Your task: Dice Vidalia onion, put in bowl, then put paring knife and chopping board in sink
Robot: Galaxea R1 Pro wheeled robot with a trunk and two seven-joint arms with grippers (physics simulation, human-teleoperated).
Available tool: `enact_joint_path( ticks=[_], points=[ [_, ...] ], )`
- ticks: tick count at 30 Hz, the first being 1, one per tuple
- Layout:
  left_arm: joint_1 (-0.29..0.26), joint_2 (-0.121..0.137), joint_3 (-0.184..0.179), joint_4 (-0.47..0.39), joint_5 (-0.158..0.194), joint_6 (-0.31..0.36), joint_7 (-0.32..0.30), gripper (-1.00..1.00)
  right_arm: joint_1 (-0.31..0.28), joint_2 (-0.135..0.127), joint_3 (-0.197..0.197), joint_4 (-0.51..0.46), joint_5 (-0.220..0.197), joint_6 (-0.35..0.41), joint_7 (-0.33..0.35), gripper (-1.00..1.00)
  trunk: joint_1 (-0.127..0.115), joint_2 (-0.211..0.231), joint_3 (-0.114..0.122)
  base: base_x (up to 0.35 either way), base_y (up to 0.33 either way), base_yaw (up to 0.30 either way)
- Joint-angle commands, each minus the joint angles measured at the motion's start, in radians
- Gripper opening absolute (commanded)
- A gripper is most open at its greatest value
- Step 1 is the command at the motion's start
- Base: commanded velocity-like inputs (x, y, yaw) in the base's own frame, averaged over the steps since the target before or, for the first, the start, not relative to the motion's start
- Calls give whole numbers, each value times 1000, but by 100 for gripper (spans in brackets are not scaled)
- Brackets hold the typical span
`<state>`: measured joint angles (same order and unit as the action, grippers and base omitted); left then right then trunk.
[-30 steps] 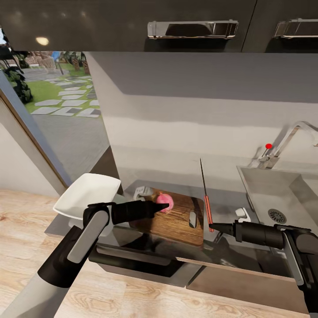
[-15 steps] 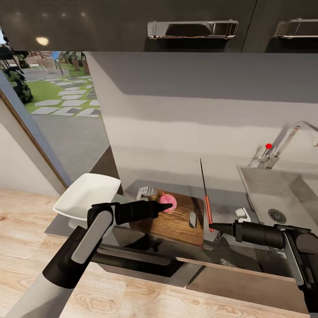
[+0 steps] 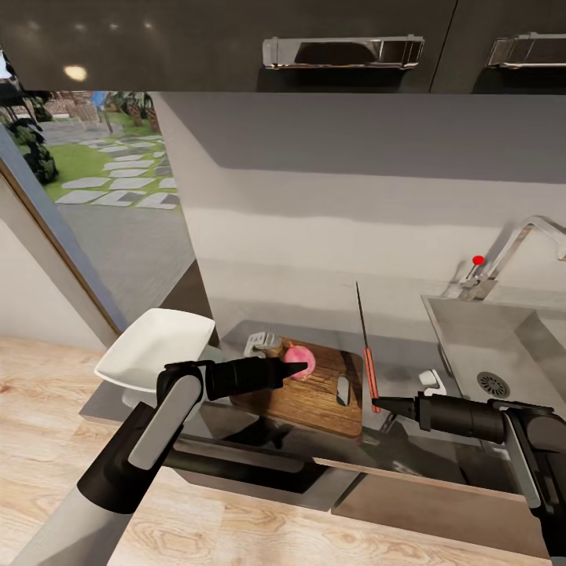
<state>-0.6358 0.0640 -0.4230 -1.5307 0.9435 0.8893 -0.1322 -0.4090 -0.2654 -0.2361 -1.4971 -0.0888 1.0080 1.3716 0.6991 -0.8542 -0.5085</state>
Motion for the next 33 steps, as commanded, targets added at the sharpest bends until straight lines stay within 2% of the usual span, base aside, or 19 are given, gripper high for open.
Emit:
enact_joint_path(
  ticks=[1,10,14,17,33],
  points=[
    [-1,0,0,0,-5,2,-4,-100,-1,0,0,0,-3,8,1,-100,0,-1,-1,0,0,0],
    [-1,0,-2,0,-5,3,5,-100,-1,0,0,0,-4,10,1,-100,0,-1,-14,0,0,0],
    [-1,0,-32,0,-5,4,5,-100,-1,0,0,0,-4,11,1,-100,0,-1,-20,0,0,0],
    [-1,0,-37,0,-5,4,5,-100,-1,0,0,0,-5,11,1,-100,0,-1,-25,0,0,0],
    [-1,0,-39,0,-5,3,5,-100,-1,0,0,0,-5,12,1,-100,0,-1,-43,0,0,0]
  ],
)
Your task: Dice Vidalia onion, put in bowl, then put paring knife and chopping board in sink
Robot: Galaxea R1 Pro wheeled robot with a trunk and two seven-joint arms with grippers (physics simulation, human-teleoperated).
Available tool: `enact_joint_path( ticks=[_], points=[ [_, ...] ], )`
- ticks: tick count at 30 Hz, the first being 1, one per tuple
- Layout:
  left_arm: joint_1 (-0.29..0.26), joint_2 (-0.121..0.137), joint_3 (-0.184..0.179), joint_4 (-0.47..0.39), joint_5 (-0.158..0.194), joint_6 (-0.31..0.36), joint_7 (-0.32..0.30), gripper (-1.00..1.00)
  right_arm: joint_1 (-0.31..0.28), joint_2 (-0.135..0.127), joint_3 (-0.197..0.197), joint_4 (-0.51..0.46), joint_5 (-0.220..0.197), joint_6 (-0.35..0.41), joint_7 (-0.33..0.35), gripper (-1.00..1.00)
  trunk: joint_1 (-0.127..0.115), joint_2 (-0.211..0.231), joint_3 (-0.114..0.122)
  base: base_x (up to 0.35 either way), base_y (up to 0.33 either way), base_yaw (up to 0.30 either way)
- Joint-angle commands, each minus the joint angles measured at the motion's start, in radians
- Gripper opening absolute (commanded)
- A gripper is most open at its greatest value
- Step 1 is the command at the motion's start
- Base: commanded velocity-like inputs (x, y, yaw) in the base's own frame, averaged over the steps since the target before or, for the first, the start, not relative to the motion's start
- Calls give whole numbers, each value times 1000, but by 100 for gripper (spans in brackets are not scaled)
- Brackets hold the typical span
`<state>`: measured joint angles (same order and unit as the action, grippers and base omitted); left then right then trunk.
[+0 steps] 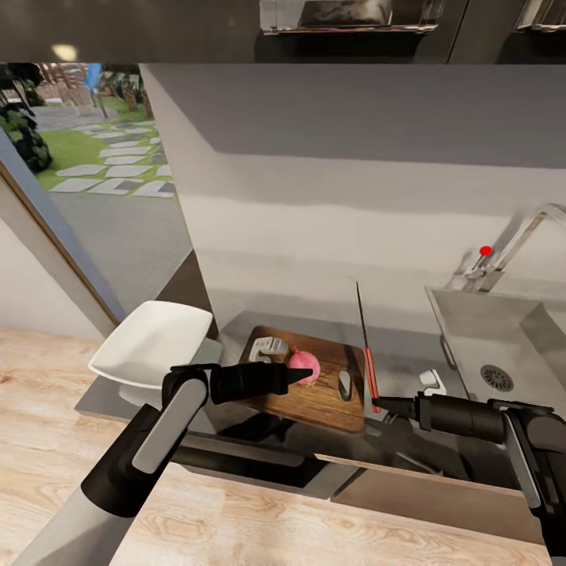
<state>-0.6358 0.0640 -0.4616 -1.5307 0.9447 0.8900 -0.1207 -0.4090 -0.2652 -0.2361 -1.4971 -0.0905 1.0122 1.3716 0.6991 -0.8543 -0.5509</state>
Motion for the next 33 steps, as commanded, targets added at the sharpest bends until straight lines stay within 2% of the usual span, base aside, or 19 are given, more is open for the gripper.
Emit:
enact_joint_path(
  ticks=[1,22,33],
  points=[
    [-1,0,0,0,-6,2,-7,-100,-1,0,0,0,-3,7,1,-100,0,-1,-1,6,0,0],
    [-1,1,1,0,-7,1,-7,-100,-1,-1,0,0,-4,7,1,-100,0,-1,-1,39,0,0],
    [-1,1,3,0,-7,1,-7,-100,-1,0,0,0,-5,8,1,-100,0,-1,-16,0,0,0]
  ],
)
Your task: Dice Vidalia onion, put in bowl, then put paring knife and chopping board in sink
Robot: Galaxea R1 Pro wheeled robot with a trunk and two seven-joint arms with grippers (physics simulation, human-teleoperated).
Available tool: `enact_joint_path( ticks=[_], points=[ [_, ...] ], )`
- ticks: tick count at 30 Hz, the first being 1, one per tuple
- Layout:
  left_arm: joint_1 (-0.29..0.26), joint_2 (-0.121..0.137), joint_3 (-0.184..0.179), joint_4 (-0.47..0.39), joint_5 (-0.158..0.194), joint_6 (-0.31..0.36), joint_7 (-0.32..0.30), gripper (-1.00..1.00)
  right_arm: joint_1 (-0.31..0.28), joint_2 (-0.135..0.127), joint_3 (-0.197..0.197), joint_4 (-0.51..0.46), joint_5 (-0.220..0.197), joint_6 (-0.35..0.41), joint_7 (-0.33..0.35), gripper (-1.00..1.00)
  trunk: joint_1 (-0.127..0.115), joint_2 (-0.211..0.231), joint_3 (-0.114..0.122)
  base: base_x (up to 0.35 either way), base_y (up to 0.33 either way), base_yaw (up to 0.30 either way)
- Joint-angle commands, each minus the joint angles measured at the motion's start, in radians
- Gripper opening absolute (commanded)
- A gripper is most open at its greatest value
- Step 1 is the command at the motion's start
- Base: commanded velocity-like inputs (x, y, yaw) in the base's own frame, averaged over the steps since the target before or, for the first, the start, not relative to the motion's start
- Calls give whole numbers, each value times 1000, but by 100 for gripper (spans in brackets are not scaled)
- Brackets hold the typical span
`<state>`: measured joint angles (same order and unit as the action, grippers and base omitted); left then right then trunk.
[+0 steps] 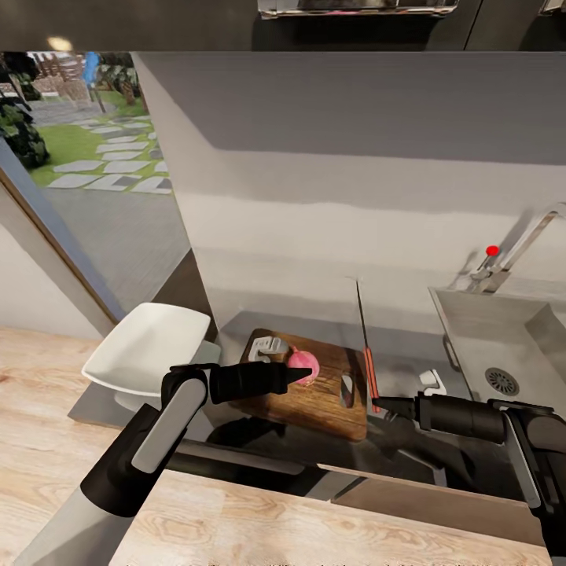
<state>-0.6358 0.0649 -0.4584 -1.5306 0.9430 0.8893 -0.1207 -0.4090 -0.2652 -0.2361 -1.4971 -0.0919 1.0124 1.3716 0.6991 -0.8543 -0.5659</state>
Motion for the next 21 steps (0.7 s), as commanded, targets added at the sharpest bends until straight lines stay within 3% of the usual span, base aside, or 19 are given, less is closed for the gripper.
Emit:
enact_joint_path(
  ticks=[1,21],
  points=[
    [-1,0,0,0,-6,2,-7,-100,-1,0,0,0,-3,8,1,-100,0,-1,-3,0,0,0],
    [-1,1,0,-2,-6,2,-8,-100,-1,0,0,0,-3,8,1,-100,0,-1,-18,0,0,0]
  ],
)
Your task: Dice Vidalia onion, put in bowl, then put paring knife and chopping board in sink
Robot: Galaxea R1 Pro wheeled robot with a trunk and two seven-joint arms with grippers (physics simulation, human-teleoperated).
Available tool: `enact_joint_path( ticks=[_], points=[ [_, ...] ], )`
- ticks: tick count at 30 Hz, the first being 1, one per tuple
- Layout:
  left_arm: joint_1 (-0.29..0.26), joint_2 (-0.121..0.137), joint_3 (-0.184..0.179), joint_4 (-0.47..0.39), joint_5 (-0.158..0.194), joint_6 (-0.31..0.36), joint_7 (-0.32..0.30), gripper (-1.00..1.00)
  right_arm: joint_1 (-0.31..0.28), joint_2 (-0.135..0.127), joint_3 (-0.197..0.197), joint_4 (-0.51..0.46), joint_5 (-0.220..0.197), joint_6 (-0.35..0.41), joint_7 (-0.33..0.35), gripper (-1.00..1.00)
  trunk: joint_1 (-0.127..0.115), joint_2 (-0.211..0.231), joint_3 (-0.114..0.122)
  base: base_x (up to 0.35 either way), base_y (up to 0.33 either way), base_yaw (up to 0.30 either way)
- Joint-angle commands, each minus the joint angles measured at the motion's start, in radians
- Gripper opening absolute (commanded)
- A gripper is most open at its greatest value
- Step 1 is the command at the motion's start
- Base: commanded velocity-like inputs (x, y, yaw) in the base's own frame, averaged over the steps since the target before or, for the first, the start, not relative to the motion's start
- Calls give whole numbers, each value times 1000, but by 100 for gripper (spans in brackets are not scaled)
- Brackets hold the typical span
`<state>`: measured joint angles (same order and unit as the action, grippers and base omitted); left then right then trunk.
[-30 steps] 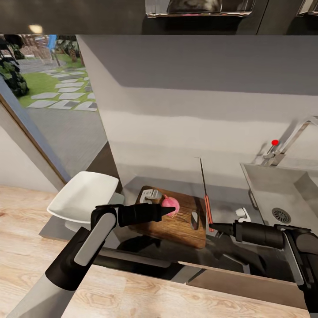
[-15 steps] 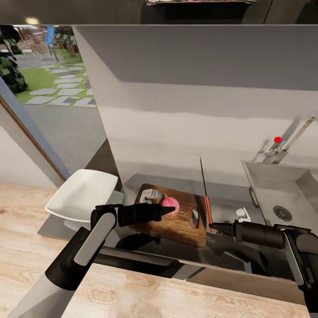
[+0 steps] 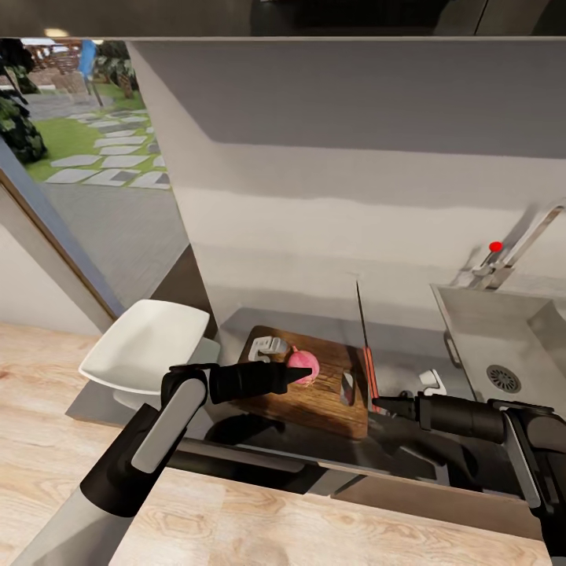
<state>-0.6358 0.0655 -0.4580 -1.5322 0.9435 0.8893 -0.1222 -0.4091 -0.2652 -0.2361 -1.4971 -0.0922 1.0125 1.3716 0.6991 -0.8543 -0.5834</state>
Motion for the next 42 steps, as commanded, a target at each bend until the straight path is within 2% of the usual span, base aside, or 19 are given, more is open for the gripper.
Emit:
enact_joint_path(
  ticks=[1,22,23,42],
  points=[
    [-1,0,0,0,-6,2,-7,-100,-1,0,0,0,-3,8,1,-100,0,-1,-1,0,0,0],
    [-1,0,2,0,-6,2,-6,-100,-1,-1,0,0,-3,12,1,-100,0,-1,-10,0,0,0],
    [-1,0,2,0,-6,2,-7,100,-1,-1,0,0,-3,12,1,-100,0,-1,-10,0,0,0],
    [-1,1,2,-1,-6,2,-7,100,-1,0,0,0,-2,12,1,-100,0,-1,-10,0,0,0]
  ],
)
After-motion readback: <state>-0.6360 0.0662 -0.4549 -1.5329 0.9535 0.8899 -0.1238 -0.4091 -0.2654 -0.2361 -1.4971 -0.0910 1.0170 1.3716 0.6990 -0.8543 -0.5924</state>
